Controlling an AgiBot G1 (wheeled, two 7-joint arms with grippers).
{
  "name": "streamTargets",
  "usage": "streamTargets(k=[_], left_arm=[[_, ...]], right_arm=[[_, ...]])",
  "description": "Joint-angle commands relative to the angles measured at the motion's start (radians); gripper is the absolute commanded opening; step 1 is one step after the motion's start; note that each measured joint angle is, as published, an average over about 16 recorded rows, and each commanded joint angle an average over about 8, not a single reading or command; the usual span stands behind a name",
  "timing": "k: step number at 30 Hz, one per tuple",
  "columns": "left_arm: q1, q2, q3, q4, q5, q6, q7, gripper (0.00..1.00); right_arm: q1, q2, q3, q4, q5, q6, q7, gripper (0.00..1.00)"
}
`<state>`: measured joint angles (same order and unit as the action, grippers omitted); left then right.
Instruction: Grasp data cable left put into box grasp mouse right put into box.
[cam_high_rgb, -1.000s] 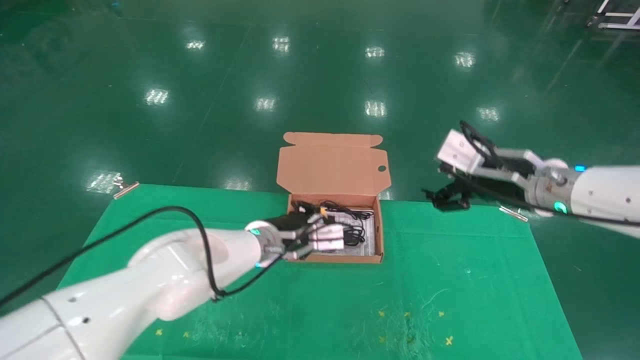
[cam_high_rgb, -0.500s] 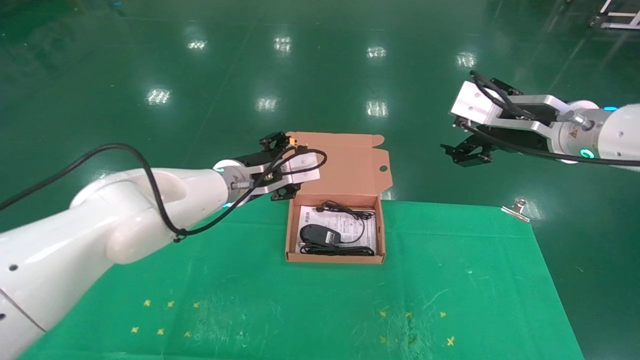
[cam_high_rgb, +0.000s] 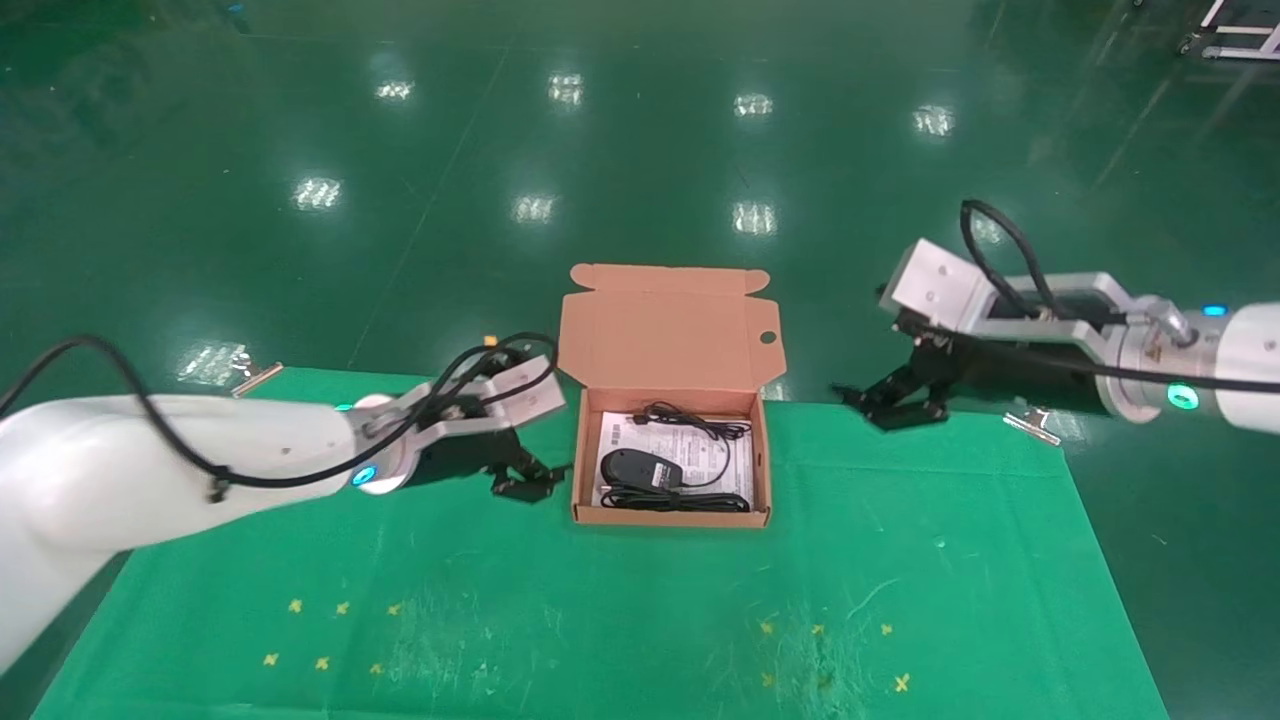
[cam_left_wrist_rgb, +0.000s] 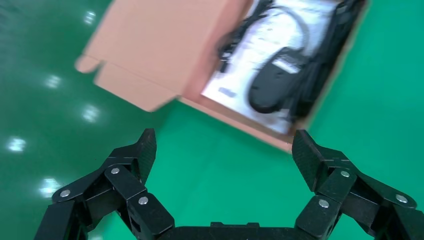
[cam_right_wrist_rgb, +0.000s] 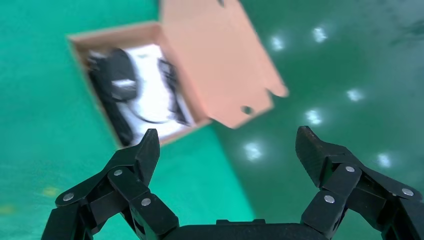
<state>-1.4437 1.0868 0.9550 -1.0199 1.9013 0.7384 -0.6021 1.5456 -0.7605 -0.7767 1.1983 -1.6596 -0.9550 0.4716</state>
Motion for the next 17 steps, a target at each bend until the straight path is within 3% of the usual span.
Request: streamTargets(k=[1,17], left_arm=[[0.017,-0.022,-0.031,-0.012,-0.054,0.035,0.019,1.00],[0.140,-0.180,-0.255,-0.100,-0.443,0.286,0.157,1.00]], right_arm=[[-0.021,0.007,0.022,0.004,0.042,-0.024,-0.013,1.00],[-0.175,0.056,0.185,0.032,0.345,-0.201,-0.106,1.00]])
